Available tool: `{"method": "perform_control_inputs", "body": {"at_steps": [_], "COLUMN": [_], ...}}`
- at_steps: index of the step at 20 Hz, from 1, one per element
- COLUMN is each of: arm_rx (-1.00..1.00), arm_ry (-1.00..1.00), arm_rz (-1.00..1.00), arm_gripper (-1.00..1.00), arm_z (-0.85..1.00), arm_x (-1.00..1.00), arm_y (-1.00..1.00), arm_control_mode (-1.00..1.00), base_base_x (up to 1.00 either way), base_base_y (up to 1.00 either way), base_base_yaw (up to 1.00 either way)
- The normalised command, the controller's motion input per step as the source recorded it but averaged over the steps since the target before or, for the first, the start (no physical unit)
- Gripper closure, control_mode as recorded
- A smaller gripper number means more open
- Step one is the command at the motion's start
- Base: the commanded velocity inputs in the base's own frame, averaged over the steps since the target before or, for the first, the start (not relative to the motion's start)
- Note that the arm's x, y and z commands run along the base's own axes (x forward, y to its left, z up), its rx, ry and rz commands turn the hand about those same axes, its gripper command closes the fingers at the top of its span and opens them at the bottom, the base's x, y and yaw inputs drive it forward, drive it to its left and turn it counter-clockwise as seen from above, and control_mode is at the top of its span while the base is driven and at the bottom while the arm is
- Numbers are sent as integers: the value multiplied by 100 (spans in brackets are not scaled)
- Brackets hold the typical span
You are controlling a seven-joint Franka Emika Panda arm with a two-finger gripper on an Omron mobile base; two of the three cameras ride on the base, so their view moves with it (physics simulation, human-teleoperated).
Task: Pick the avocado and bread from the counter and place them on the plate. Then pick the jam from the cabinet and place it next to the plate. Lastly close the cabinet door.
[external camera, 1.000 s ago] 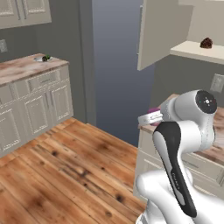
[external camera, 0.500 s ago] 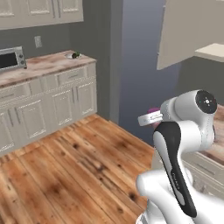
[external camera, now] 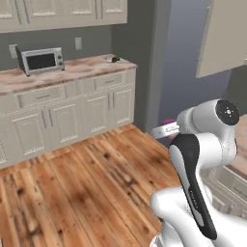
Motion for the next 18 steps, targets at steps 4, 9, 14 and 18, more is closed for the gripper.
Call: {"method": "perform_control_inputs", "body": {"at_steps": [4,9,14,18], "arm_rx": [0,0,0,0], "arm_ry": [0,0,0,0], "arm_rz": [0,0,0,0], "arm_gripper": [100,100,100,100], "arm_z": [0,0,0,0], "arm_x": [0,0,0,0], "arm_y": [0,0,0,0], "arm_control_mode": [100,100,100,100], "base_base_x": [26,36,47,49], "base_base_y": [0,0,0,0], "base_base_yaw": [32,29,24,20]}}
